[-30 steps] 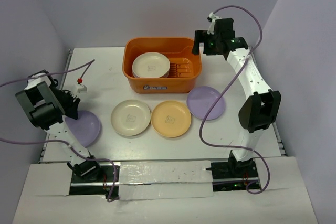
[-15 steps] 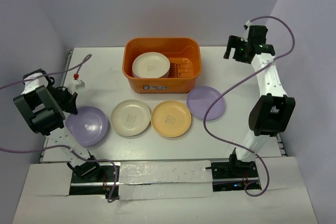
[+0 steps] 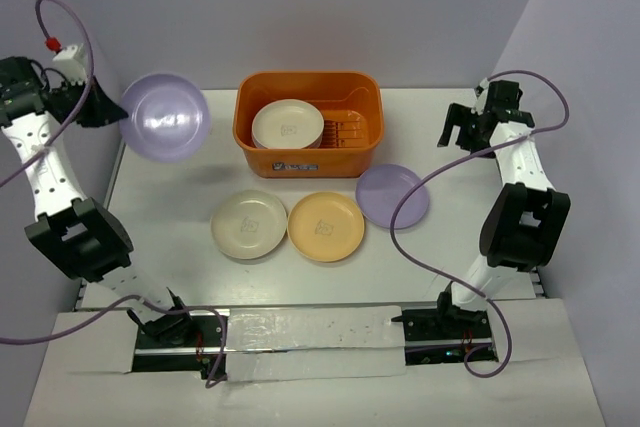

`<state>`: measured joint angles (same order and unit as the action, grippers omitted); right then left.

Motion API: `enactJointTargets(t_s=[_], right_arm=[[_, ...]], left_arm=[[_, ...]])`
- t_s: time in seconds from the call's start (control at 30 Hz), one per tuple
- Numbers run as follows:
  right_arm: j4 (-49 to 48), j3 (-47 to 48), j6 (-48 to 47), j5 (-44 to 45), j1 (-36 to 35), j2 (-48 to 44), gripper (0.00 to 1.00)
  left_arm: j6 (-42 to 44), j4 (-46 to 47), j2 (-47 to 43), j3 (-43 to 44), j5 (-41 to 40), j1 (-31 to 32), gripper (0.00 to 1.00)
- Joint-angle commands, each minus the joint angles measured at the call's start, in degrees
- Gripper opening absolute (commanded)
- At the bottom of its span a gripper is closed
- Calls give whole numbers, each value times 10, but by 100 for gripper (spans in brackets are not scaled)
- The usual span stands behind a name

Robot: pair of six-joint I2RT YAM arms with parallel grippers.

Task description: Place the plates into the plastic bin on the countertop

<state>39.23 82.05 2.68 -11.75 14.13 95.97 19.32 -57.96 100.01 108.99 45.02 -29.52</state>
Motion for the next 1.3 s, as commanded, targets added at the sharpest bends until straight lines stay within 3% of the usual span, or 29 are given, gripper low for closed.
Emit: enactJointTargets(t_s=[0.0, 0.2, 0.33, 0.57, 0.9, 1.0, 1.1, 1.2, 1.27], right_arm=[[1, -42, -31, -25, 0, -49, 100], [-13, -92, -47, -17, 0, -71, 100], [-24, -109, -38, -13, -4, -76, 100], [-21, -86, -37, -12, -13, -67, 100], [-9, -43, -64, -19, -30, -37, 100], [-10, -42, -65, -30, -37, -26, 100], [-16, -48, -66, -33, -49, -17, 100], [-23, -54, -71, -33, -62, -3, 100], [-25, -55, -73, -34, -69, 9, 98]], left_arm=[[-331, 205, -44, 29, -43, 117, 0], [-403, 264, -5, 52, -334, 298, 0], [-426, 269, 62, 88, -404, 362, 0], [-417, 267, 159, 129, -431, 407, 0], [-370, 222, 212, 133, -425, 435, 4], [-356, 213, 216, 139, -402, 438, 23], [-346, 201, 216, 152, -401, 442, 58], [-339, 202, 210, 172, -402, 443, 84], [-332, 208, 201, 188, -395, 443, 91]])
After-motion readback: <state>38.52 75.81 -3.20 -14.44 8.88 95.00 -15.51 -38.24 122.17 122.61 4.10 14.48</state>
